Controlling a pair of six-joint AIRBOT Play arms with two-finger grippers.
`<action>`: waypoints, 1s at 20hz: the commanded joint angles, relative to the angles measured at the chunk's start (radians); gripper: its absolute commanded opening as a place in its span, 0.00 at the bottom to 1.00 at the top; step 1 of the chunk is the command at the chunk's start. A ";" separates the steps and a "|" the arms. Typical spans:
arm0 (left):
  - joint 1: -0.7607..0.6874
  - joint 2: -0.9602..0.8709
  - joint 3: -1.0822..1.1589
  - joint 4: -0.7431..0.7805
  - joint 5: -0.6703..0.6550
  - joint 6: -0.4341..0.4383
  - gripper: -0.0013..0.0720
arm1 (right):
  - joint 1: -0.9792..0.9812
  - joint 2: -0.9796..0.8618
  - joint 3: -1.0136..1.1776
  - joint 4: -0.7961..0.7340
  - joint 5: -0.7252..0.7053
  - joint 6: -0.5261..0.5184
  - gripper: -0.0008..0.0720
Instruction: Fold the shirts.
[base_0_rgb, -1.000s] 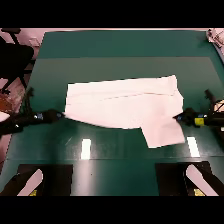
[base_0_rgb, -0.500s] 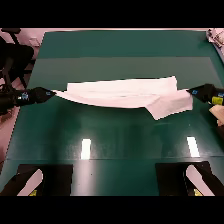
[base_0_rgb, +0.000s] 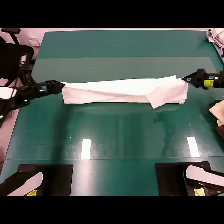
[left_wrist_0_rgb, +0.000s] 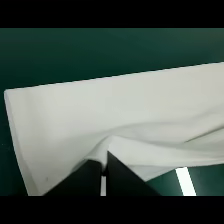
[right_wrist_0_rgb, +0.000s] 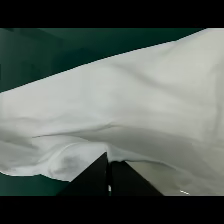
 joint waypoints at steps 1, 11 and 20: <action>-0.038 -0.103 0.001 0.011 0.159 0.011 0.04 | 0.006 -0.127 0.085 0.001 -0.010 -0.003 0.04; -0.038 -0.171 0.001 0.007 0.421 0.064 0.05 | 0.007 -0.320 0.130 0.000 -0.019 -0.011 0.04; -0.059 -0.277 0.002 0.003 0.538 0.116 0.05 | 0.008 -0.351 0.131 0.002 -0.120 -0.073 0.04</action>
